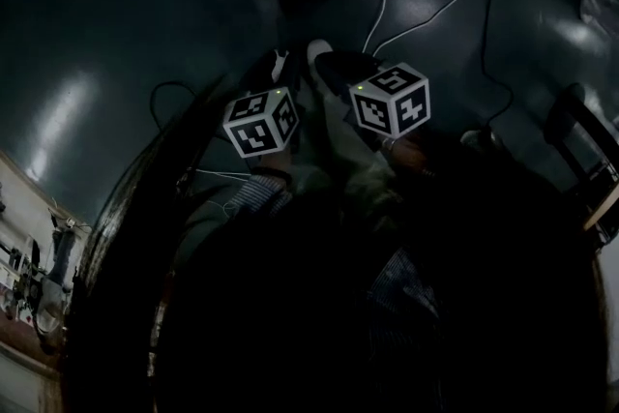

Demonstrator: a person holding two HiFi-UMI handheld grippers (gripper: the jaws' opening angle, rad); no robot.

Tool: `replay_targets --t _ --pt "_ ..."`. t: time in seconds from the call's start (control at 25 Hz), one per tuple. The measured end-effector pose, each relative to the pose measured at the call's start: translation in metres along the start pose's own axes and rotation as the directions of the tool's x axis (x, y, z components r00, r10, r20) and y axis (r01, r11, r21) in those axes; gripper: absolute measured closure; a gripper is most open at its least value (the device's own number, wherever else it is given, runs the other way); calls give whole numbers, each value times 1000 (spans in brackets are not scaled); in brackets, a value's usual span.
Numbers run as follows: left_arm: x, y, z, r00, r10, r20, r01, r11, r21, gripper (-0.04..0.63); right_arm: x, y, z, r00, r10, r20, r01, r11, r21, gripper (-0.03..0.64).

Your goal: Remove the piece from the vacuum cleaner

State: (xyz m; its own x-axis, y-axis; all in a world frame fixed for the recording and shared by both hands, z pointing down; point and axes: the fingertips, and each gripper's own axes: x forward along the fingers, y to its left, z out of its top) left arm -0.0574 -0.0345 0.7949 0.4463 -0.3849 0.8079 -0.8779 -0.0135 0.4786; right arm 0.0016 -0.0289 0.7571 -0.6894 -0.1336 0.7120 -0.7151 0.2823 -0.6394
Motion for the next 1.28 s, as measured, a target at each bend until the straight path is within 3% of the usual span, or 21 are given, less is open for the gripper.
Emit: replay_targets --t 0.28,0.52,0.92,1.28 --pt "27 14 9 1000 8 1 -8 999 48 437 1 -9 -4 1000 7 24 -8 1000 24 615" --pt "32 12 10 1000 9 -8 -8 997 74 523 -4 -17 -1 999 -18 48 16 999 38 615" --pt "14 25 20 998 68 11 -69 994 83 565 -9 -2 0 998 -24 50 22 998 52 615" --pt "-10 53 35 990 123 70 -125 992 13 568 -18 6 23 996 -29 89 25 999 46 615"
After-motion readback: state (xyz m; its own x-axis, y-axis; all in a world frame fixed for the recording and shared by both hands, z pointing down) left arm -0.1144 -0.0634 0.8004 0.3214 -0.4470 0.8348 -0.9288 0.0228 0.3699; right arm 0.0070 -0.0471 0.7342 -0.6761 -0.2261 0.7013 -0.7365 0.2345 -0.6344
